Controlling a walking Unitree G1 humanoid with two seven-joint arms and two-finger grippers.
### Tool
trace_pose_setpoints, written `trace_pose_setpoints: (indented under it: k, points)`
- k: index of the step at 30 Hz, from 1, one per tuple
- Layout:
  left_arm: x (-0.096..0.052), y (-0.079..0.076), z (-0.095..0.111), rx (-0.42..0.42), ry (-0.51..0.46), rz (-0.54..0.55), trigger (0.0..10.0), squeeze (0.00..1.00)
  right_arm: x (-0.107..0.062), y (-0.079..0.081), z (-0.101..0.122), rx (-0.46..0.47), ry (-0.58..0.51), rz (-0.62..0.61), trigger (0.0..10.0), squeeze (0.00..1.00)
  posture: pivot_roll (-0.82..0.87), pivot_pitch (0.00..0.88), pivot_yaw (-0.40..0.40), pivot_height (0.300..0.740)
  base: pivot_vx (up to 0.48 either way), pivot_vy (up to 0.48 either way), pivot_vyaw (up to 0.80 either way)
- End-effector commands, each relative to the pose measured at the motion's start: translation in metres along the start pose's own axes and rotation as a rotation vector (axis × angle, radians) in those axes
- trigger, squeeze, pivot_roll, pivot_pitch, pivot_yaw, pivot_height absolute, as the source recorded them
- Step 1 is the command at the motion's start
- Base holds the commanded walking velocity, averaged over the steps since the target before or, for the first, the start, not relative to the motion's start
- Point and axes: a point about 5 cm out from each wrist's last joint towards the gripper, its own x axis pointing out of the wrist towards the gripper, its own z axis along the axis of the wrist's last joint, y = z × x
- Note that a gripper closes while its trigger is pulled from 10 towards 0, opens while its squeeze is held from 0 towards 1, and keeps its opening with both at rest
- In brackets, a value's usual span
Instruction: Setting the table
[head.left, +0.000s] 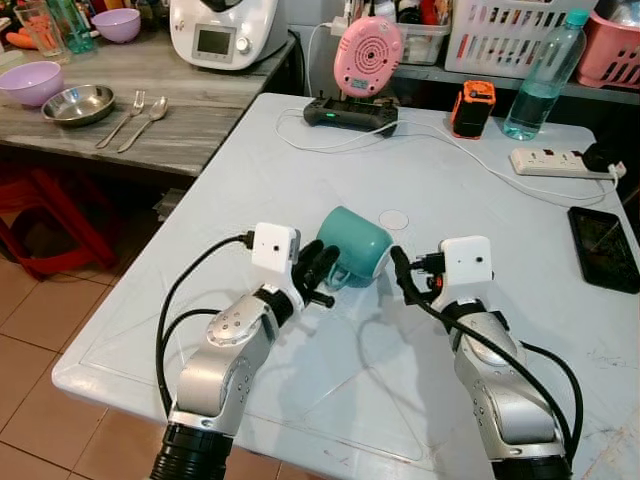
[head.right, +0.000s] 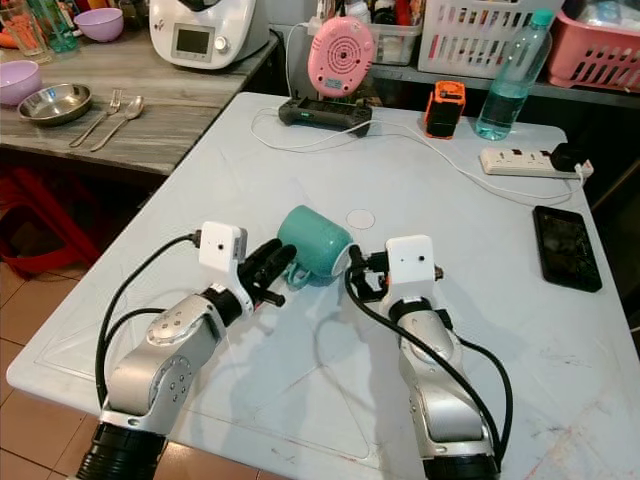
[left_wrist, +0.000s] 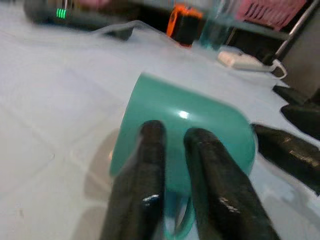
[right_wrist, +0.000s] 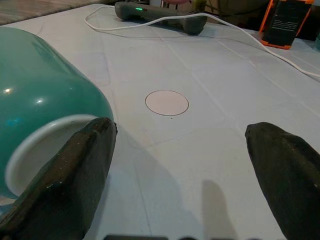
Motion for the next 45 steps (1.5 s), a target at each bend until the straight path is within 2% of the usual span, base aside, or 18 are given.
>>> trace_pose_setpoints:
  k: [1,4,10,11,13,18,22,25,29,30,31,32,45]
  points:
    - [-0.001,-0.003,0.0,0.075,-0.019,-0.03,10.0,0.0,-0.001,0.001,0.001,-0.002,-0.003,0.01,10.0,0.0,-0.06,0.09,0.028,0.74,0.0,0.0,0.0]
    - [-0.001,-0.001,-0.005,0.103,0.0,-0.037,10.0,0.0,-0.004,0.001,-0.001,-0.01,0.014,0.007,10.0,0.0,-0.06,0.09,0.028,0.74,0.0,0.0,0.0]
    - [0.001,0.005,-0.008,0.11,0.013,-0.019,10.0,0.0,-0.028,0.009,-0.008,0.01,0.025,0.076,10.0,0.0,-0.06,0.09,0.028,0.74,0.0,0.0,0.0]
    - [0.001,0.005,-0.008,0.11,0.013,-0.019,10.0,0.0,-0.028,0.009,-0.008,0.01,0.025,0.076,10.0,0.0,-0.06,0.09,0.028,0.74,0.0,0.0,0.0]
    - [0.001,0.009,-0.011,0.125,0.027,0.0,10.0,0.0,-0.041,0.015,-0.012,0.016,0.032,0.123,10.0,0.0,-0.08,0.088,0.023,0.74,0.0,0.0,0.0]
    - [0.002,0.012,-0.014,0.145,0.047,-0.004,10.0,0.0,-0.054,0.021,-0.014,0.004,0.038,0.163,10.0,0.0,-0.08,0.091,0.026,0.74,0.0,0.0,0.0]
    - [0.003,0.01,-0.022,0.174,0.106,-0.057,10.0,0.0,-0.059,0.021,-0.012,-0.003,0.035,0.187,10.0,0.0,-0.08,0.092,0.027,0.74,0.0,0.0,0.0]
    - [0.004,0.009,-0.022,0.183,0.107,-0.076,10.0,0.0,-0.059,0.021,-0.01,0.009,0.033,0.209,10.0,0.0,-0.09,0.092,0.028,0.74,0.0,0.0,0.0]
    - [0.002,0.005,-0.027,0.248,0.143,-0.144,10.0,0.0,-0.058,0.023,-0.009,0.009,0.029,0.23,10.0,0.0,-0.09,0.092,0.03,0.74,0.0,0.0,0.0]
    - [0.002,0.005,-0.027,0.238,0.14,-0.139,10.0,0.09,-0.058,0.024,-0.008,0.011,0.028,0.233,10.0,0.0,-0.09,0.092,0.03,0.74,0.0,0.0,0.0]
    - [0.002,0.006,-0.027,0.229,0.136,-0.137,10.0,0.09,-0.058,0.025,-0.008,0.012,0.028,0.234,10.0,0.0,-0.09,0.092,0.03,0.74,0.0,0.0,0.0]
    - [0.002,0.005,-0.026,0.197,0.129,-0.147,10.0,1.0,-0.058,0.025,-0.008,0.012,0.029,0.237,10.0,0.0,-0.09,0.092,0.03,0.74,0.0,0.0,0.0]
    - [0.003,0.005,-0.031,0.251,0.177,-0.151,10.0,1.0,-0.059,0.029,-0.008,0.009,0.036,0.254,10.0,0.0,-0.09,0.095,0.034,0.74,0.0,0.0,0.0]
